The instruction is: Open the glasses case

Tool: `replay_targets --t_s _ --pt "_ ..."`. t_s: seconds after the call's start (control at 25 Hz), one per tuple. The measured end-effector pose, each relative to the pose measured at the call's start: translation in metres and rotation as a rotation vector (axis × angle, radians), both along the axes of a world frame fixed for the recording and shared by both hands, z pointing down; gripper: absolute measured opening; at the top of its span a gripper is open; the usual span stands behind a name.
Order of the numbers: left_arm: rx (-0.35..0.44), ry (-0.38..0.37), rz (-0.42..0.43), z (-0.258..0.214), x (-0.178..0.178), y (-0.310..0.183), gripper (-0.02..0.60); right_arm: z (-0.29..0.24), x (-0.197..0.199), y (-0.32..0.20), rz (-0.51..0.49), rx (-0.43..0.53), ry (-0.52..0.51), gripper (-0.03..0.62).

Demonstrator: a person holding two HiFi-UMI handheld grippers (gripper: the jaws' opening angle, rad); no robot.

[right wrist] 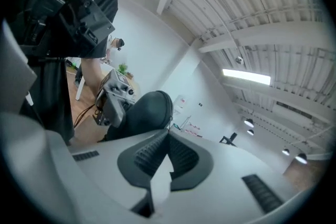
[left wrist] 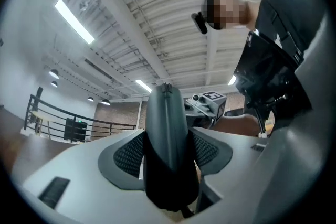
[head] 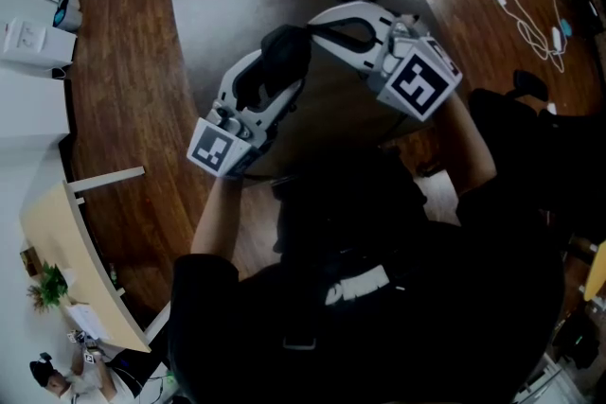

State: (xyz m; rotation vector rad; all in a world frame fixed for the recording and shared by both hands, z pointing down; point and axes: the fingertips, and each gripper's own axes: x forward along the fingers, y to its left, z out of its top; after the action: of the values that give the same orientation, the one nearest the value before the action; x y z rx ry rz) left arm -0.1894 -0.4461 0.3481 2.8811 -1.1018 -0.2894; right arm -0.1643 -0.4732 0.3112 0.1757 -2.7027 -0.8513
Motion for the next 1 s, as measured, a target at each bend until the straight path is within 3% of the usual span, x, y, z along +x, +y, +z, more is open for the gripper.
replay_targets --t_s 0.08,0.16,0.32,0.44,0.68,1.0 --pt "0.017 -0.093 0.01 0.003 0.008 -0.002 0.265 -0.006 -0.003 0.006 -0.011 0.02 -0.016 0.003" --pt "0.044 -0.167 0.029 0.005 0.017 -0.003 0.323 -0.008 -0.008 0.013 -0.026 0.049 -0.014 0.003" --pt "0.086 -0.27 -0.012 0.007 0.024 -0.01 0.324 -0.013 -0.014 0.021 -0.038 0.088 -0.02 0.003" --pt "0.081 -0.207 -0.055 -0.005 0.015 -0.01 0.279 -0.016 -0.012 0.02 -0.024 0.098 -0.021 0.003" --pt "0.05 -0.068 -0.026 -0.017 0.002 -0.004 0.262 0.003 -0.016 0.016 0.018 0.22 0.083 0.003" --pt "0.083 0.208 -0.029 -0.064 -0.027 0.0 0.262 0.028 -0.017 0.008 0.039 0.166 0.118 0.003"
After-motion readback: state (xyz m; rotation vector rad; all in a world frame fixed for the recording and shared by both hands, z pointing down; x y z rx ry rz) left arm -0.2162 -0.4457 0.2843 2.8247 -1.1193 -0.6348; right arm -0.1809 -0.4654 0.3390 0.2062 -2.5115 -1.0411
